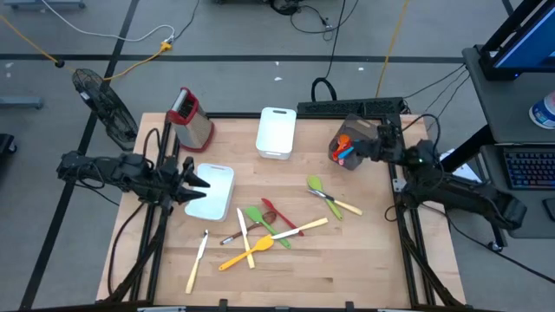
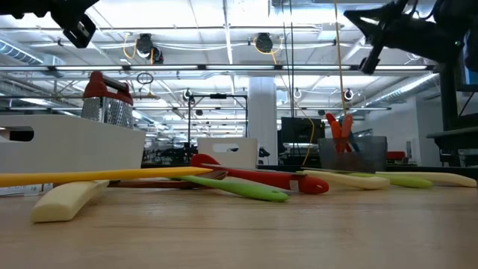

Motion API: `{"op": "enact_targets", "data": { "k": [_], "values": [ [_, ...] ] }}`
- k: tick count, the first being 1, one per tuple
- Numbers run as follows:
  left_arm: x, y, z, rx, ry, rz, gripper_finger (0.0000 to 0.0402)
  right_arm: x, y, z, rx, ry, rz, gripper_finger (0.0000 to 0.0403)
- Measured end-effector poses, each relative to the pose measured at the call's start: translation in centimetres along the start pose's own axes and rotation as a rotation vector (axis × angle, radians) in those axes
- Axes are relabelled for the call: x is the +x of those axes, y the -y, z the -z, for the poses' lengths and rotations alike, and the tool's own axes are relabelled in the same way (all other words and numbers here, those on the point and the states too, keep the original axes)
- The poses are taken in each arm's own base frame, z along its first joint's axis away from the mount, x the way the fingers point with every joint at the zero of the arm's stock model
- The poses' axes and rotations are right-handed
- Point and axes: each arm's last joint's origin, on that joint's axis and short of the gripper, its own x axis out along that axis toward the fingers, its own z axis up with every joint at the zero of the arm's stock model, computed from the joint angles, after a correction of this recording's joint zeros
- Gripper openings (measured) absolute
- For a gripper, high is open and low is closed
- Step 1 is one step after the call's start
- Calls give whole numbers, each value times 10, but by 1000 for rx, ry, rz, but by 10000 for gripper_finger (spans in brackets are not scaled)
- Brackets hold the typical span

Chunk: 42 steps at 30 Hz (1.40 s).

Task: Pick & Place Kitchen Items
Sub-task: Put the yellow spatula into the black bin

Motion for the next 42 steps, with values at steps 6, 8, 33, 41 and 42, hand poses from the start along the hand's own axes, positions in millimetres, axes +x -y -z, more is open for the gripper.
{"op": "enact_targets", "data": {
  "k": [6, 8, 33, 41, 42],
  "values": [
    [0, 2, -5, -45, 49, 18, 157, 6, -5, 12, -76, -19, -50, 1],
    [0, 2, -7, -47, 71, 26, 157, 8, -6, 16, -93, -26, -55, 1],
    [21, -3, -3, -220, 72, -110, 157, 67, -50, 43, -400, -447, 251, 0],
    [32, -4, 0, -283, 21, -135, 157, 68, -54, 63, -591, -564, 216, 0],
    [33, -3, -1, -288, 19, -135, 157, 68, -54, 66, -632, -573, 208, 0]
  ]
}}
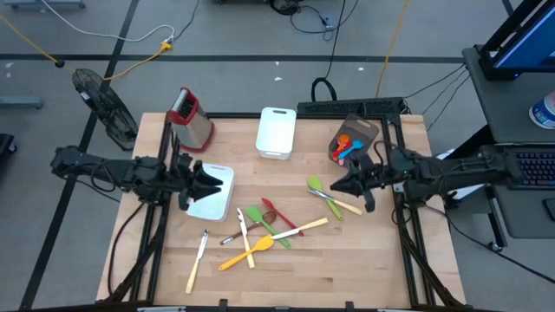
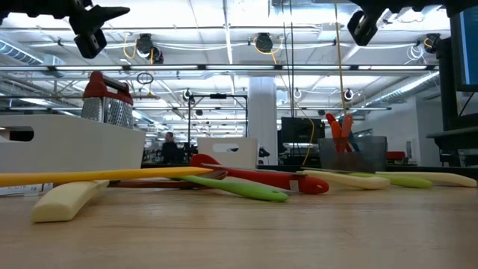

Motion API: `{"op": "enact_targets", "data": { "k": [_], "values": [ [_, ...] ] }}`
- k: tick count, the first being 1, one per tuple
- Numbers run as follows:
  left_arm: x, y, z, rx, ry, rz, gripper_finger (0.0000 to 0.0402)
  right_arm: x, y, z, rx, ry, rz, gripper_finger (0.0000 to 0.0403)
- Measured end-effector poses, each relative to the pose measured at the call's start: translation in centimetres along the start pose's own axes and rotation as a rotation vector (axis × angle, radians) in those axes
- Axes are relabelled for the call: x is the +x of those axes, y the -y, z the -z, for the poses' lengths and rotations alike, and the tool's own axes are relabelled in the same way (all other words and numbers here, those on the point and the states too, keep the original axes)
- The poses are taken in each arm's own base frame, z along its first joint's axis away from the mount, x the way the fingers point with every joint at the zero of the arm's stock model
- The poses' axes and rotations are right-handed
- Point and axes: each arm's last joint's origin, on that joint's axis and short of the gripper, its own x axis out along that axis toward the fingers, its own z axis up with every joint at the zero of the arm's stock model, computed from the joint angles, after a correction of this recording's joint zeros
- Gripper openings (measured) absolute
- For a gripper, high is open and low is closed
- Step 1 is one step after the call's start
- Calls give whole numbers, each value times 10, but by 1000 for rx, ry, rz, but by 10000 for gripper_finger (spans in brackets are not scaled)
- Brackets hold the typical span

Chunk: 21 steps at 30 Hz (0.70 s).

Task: Pick & Place Kitchen Items
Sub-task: Put the yellow spatula into the black bin

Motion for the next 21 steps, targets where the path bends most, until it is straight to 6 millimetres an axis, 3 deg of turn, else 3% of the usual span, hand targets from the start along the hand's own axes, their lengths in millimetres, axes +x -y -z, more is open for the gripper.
{"op": "enact_targets", "data": {
  "k": [6, 14, 21],
  "values": [
    [6, 10, -11, -4, -18, -5, 157, 1, -9, 10, -160, -56, 20, 0],
    [17, 42, -39, 35, -117, -11, 157, -1, -12, 10, -169, -57, 2, 0],
    [32, 70, -57, 83, -239, -89, 157, -15, -14, 7, -182, -35, -10, 0]
  ]
}}
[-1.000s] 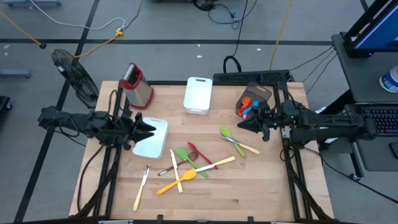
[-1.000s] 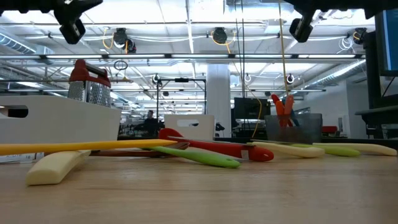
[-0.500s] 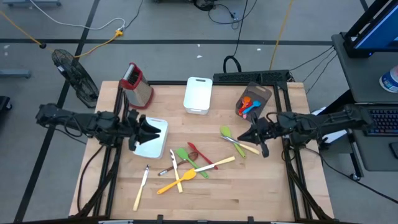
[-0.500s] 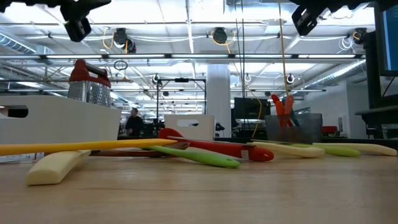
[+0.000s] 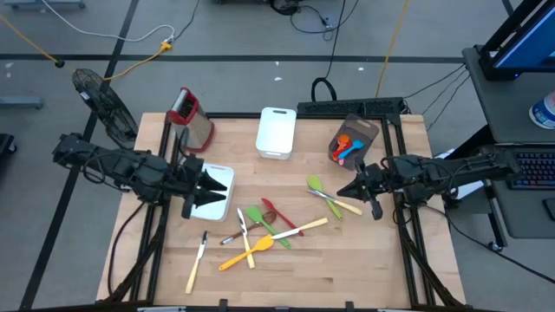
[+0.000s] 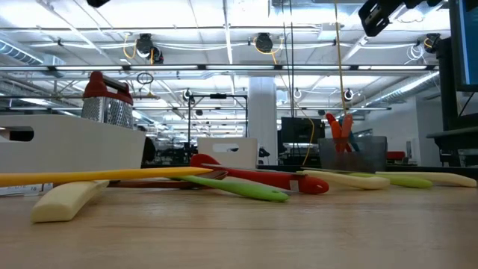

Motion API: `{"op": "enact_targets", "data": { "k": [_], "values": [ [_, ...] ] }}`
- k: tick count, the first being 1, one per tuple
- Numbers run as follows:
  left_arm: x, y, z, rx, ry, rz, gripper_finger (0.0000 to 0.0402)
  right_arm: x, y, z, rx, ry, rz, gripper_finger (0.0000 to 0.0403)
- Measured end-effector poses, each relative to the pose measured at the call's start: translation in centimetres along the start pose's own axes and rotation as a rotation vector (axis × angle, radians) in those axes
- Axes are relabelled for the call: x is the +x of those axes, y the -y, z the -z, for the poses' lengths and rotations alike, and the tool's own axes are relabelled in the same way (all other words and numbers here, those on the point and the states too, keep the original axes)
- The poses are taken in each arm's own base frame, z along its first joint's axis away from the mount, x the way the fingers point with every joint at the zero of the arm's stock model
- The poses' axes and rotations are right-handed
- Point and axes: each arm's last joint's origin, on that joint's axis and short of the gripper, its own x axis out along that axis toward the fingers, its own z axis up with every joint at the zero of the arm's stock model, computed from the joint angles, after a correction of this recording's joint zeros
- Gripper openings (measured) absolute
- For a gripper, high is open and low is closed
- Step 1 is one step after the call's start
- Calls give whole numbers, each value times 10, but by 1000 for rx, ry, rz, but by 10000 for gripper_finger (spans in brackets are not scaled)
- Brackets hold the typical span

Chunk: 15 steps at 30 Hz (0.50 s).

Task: Pick & Place Kitchen Items
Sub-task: Put the yellow spatula into the black bin

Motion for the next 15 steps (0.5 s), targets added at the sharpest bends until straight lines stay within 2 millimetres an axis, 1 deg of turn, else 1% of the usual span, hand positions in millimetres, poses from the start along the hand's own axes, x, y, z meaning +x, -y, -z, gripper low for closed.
{"op": "enact_targets", "data": {
  "k": [3, 7, 11, 15],
  "values": [
    [5, 10, -6, -9, -68, -29, 157, -8, -1, -2, -3, 25, -5, 0],
    [15, 22, -7, -57, -175, -76, 157, -16, -2, -5, -12, 56, -11, 0],
    [25, 33, -1, -151, -305, -130, 157, -21, -2, -3, -15, 36, -7, 0],
    [33, 41, 12, -294, -434, -199, 157, -26, -3, -4, -41, 51, -10, 0]
  ]
}}
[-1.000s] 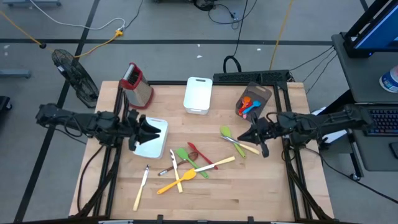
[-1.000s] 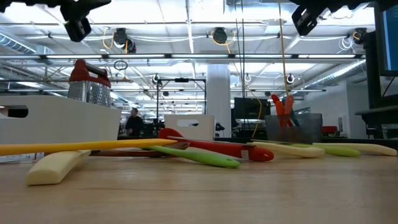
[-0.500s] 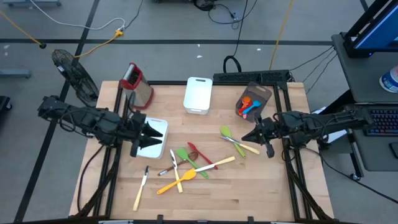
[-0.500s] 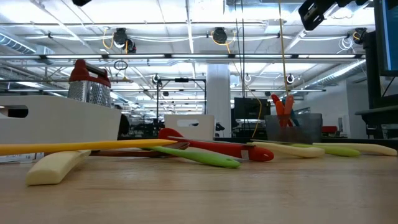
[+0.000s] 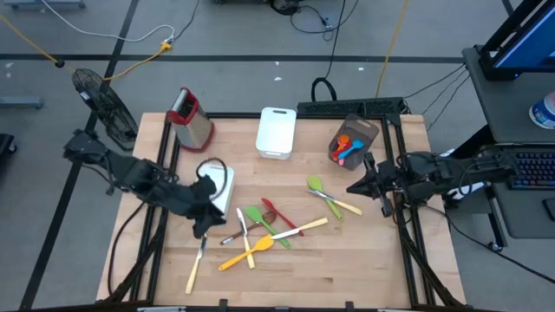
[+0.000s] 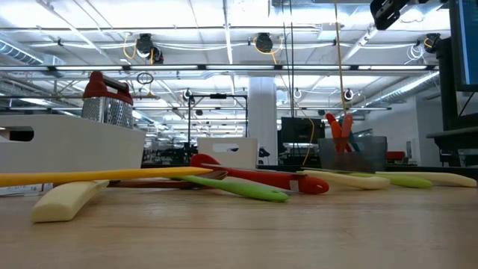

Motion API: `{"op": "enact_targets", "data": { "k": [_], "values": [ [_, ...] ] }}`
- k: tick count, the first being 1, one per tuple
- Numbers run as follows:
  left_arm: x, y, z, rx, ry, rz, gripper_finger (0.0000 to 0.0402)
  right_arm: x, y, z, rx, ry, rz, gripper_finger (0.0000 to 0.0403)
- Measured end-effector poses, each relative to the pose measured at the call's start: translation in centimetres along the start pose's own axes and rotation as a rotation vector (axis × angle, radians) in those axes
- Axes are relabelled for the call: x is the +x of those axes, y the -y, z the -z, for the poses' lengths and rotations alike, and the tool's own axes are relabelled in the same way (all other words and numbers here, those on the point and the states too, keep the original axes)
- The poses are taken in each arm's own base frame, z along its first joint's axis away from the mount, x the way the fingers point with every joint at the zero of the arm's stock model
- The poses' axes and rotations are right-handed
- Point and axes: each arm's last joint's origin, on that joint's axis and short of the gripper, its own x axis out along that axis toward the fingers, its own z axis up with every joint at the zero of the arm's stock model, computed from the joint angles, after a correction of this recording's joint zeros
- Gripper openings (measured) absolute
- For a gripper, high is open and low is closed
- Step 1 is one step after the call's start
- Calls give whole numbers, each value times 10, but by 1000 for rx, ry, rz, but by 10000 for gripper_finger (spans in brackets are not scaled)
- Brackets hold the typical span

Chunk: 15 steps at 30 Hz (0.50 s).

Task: Pick & Place Kitchen Items
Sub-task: Put the yellow spatula into the black bin

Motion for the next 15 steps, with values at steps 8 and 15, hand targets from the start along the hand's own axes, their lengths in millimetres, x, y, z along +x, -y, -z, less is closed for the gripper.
{"op": "enact_targets", "data": {
  "k": [8, 15],
  "values": [
    [18, 7, 31, -261, -163, -116, 157, -11, -1, -1, -39, 14, -2, 0],
    [25, 10, 48, -420, -195, -203, 157, -16, -1, -1, -48, 21, -3, 0]
  ]
}}
